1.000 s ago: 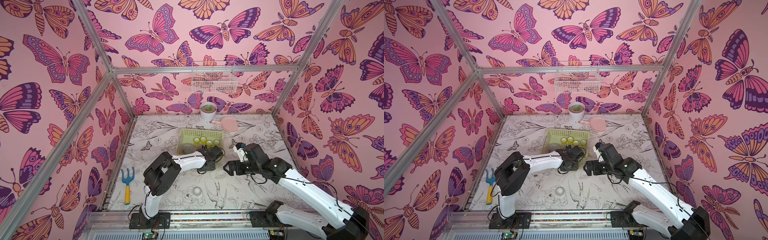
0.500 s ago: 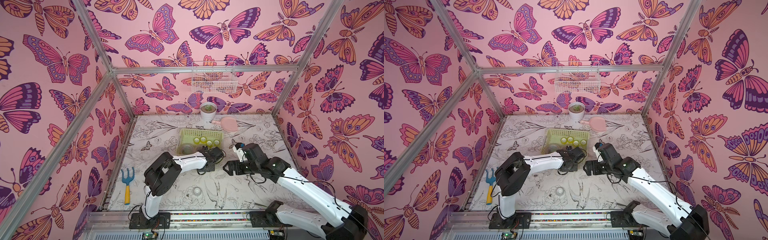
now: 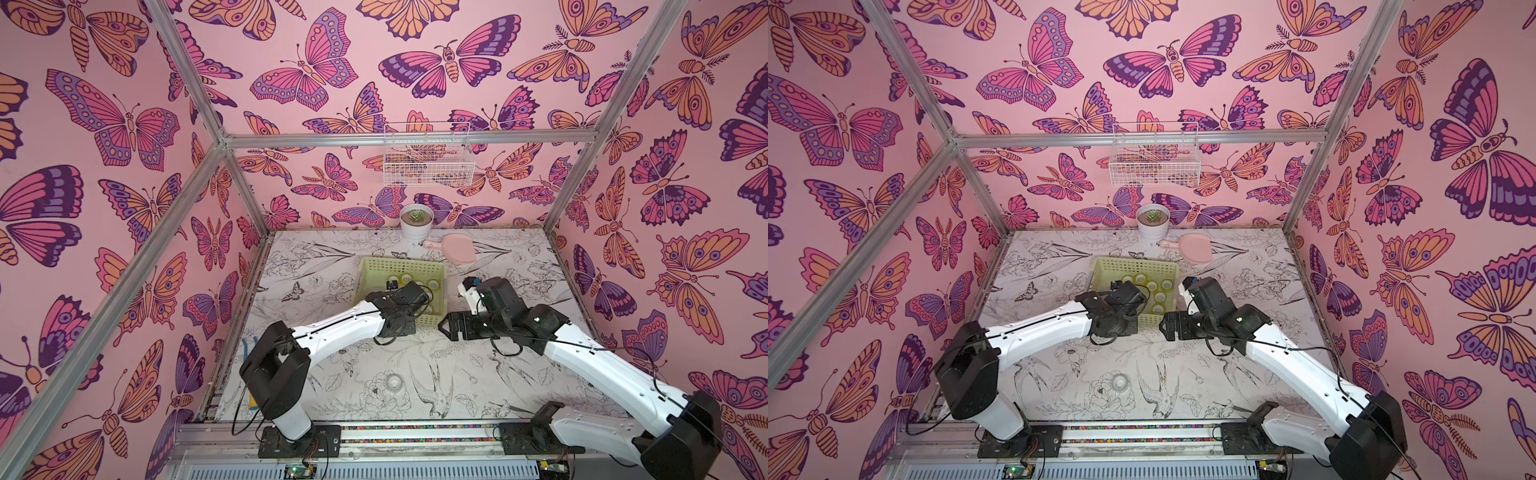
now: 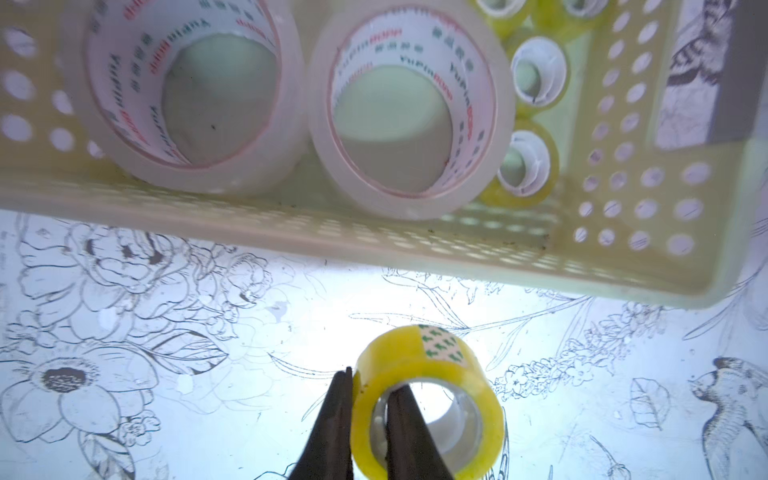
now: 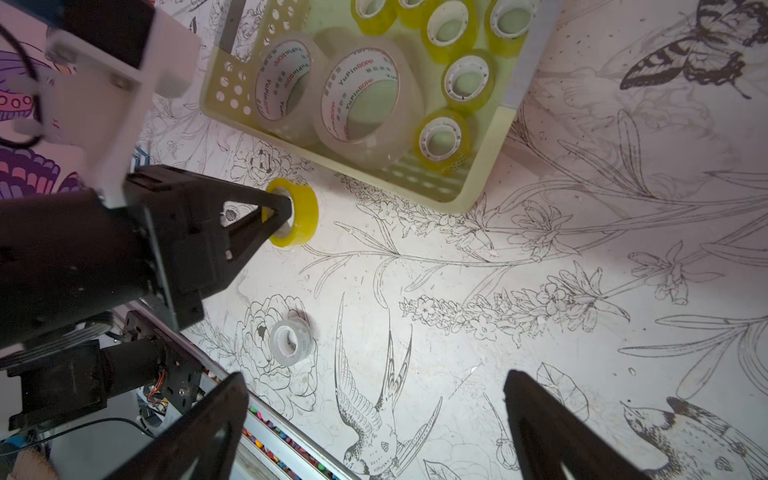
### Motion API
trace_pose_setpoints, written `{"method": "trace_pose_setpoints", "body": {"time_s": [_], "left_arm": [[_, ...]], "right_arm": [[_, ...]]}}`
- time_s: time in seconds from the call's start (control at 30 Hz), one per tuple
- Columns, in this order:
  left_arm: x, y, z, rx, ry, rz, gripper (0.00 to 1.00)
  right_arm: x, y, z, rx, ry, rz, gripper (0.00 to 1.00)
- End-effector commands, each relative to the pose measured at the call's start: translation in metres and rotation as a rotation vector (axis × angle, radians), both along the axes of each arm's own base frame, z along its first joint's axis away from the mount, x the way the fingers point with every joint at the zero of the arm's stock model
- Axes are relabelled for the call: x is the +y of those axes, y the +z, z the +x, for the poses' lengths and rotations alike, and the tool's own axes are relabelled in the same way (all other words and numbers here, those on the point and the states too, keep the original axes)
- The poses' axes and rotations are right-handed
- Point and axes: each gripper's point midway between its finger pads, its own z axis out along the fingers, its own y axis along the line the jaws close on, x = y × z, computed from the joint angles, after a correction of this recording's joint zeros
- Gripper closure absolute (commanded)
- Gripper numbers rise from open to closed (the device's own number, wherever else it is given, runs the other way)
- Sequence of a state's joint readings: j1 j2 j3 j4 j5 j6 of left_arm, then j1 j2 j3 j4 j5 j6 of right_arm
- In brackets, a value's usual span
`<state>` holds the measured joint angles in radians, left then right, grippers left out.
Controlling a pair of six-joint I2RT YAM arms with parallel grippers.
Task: Put the transparent tape into the storage box
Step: Pick up the tape at the center of the board, then place the tape in the storage box.
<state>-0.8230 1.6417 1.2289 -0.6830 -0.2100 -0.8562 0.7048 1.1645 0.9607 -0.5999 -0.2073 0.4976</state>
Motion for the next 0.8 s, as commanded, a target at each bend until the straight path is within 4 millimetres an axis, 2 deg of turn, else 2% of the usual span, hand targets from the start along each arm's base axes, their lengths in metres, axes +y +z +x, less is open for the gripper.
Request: {"method": "trace_pose_setpoints", "body": {"time_s": [0.0, 0.17, 0.33, 0.67, 0.77], "left_arm": [[0.018, 0.020, 0.019, -0.047, 0.026, 0.024, 0.92], [0.037, 0.029, 0.056, -0.061, 0.070, 0.018, 0.92], [0.057, 0.024, 0.092, -0.053, 0.112, 0.032, 0.92], [0.083, -0.002, 0.155, -0.025, 0.151, 0.072, 0.92], [0.084, -0.013, 0.170, -0.009, 0.140, 0.073, 0.92]], "right_arm": [[0.017, 0.024, 0.011, -0.058, 0.029, 0.056, 0.01], [0.029, 0.033, 0.023, -0.082, 0.052, 0.062, 0.01], [0.041, 0.041, 0.035, -0.104, 0.073, 0.071, 0.01], [0.059, 0.041, 0.054, -0.118, 0.118, 0.043, 0.01], [0.062, 0.039, 0.057, -0.117, 0.122, 0.036, 0.01]]}}
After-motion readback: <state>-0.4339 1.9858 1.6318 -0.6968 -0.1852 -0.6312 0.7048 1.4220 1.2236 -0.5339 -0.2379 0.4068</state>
